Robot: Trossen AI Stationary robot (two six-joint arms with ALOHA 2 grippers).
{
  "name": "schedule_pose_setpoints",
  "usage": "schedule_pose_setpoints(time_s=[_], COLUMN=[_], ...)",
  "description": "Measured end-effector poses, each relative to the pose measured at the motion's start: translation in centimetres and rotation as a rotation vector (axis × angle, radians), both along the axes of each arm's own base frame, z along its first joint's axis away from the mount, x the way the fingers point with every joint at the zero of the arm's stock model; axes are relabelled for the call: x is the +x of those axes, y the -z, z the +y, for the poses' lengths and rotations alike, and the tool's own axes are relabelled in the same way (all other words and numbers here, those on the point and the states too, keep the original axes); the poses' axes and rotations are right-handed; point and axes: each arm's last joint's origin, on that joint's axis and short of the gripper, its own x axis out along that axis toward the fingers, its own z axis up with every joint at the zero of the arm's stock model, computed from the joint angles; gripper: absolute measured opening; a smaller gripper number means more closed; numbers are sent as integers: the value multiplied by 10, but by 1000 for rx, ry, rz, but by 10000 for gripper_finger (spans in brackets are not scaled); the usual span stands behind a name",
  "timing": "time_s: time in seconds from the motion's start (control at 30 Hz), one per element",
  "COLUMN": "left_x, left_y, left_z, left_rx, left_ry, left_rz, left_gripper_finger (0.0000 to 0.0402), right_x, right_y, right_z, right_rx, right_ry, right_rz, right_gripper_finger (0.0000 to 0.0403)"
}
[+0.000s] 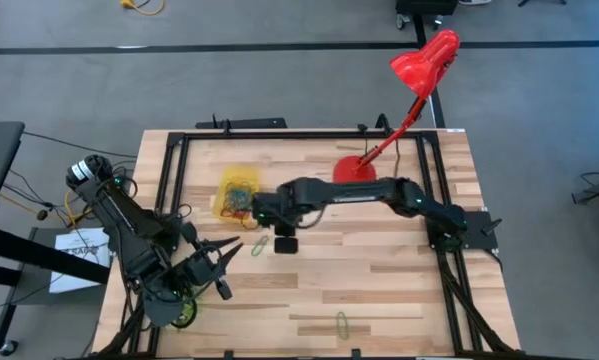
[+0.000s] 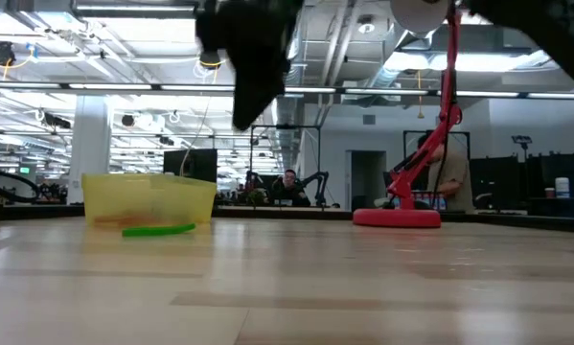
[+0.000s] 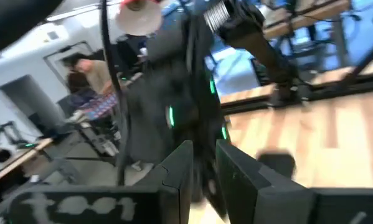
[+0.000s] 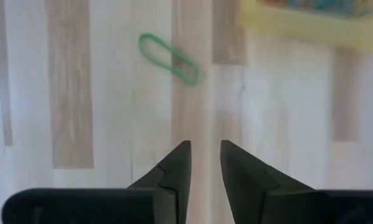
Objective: Pick and place items into bin
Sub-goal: Put the green rubber band into the yellow bin
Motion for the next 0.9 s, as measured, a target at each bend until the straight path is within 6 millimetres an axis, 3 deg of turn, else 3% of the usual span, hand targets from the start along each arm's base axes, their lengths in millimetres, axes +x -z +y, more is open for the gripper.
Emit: schedule_pose_setpoints(time_s=[0.07,0.23,0.4,0.47,0.67,0.77,0.9], left_x=[0,0,7,13,42,60,84], left_y=[1,4,13,16,28,37,37], left_z=[0,1,11,19,45,49,47], left_rx=[-4,-52,-165,-220,-458,-480,-490], left_ry=[24,36,77,61,36,77,171], left_rz=[15,5,50,60,122,179,124], left_gripper_finger=[62,62,62,62,62,62,62], right_x=[-19,-67,-117,-134,-159,-173,-201], right_y=[-28,-105,-151,-159,-159,-154,-156], right_z=[11,32,60,73,120,140,155], right_rx=[-79,-229,-310,-335,-352,-381,-401], right_ry=[1,87,134,119,38,-4,21], right_rz=[9,-153,-249,-249,-264,-263,-320], right_gripper_finger=[79,79,79,79,79,78,78])
